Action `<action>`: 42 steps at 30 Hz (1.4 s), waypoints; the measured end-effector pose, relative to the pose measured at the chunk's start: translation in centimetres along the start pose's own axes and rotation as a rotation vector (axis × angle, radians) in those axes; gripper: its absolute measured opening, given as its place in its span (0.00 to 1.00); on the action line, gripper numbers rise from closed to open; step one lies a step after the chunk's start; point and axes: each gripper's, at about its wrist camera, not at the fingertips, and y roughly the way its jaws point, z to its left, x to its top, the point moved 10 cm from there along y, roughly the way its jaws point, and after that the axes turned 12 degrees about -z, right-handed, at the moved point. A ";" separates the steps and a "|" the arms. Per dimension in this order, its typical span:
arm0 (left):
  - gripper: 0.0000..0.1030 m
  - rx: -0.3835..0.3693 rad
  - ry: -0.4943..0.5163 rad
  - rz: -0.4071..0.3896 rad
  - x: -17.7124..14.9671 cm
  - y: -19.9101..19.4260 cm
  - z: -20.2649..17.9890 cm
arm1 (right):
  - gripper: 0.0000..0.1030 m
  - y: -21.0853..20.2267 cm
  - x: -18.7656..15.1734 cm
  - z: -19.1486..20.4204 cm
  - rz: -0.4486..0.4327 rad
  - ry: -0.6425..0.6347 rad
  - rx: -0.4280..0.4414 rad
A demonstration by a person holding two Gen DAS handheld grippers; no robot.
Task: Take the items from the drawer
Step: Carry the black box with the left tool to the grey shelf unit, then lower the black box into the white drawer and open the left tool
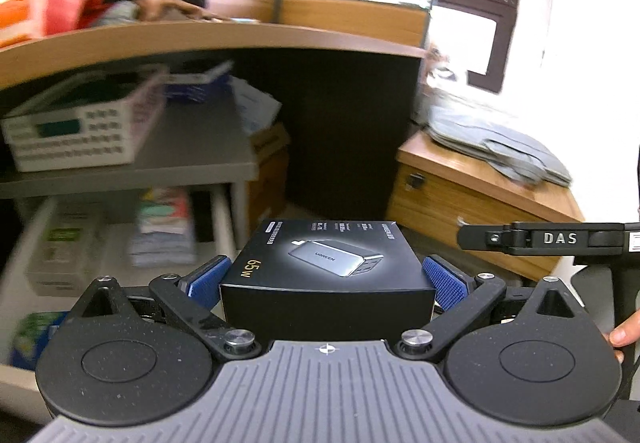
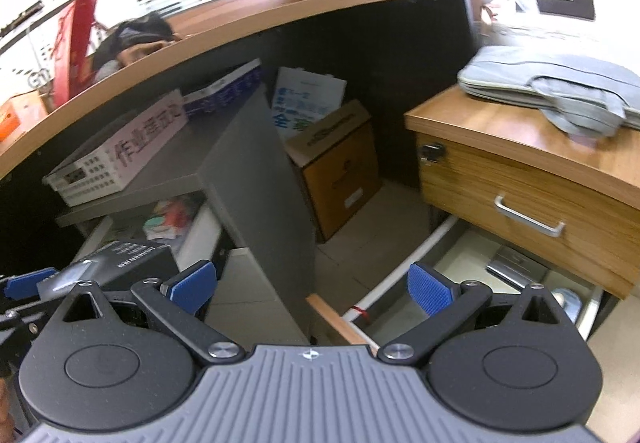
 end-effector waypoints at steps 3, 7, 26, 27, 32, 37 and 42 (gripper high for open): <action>0.98 0.061 -0.016 -0.015 0.3 -1.1 2.7 | 1.00 0.4 0.0 1.7 0.008 -0.018 0.027; 0.98 0.154 -0.039 -0.032 0.6 -1.8 6.8 | 1.00 1.2 -0.3 4.0 0.019 -0.039 0.067; 0.98 0.438 -0.070 -0.018 0.2 2.2 22.0 | 1.00 7.3 -2.2 10.9 0.092 -0.057 0.198; 0.98 0.441 -0.064 -0.016 0.1 2.5 22.2 | 1.00 7.6 -2.2 11.2 0.094 -0.061 0.203; 0.98 0.446 -0.043 -0.012 -0.1 3.4 22.8 | 1.00 8.6 -2.1 12.1 0.099 -0.074 0.223; 0.98 0.459 -0.028 0.006 -0.3 4.3 23.4 | 1.00 9.1 -1.9 12.4 0.104 -0.084 0.235; 0.98 0.477 -0.001 0.058 -0.5 5.7 24.8 | 1.00 9.5 -2.3 12.5 0.113 -0.087 0.233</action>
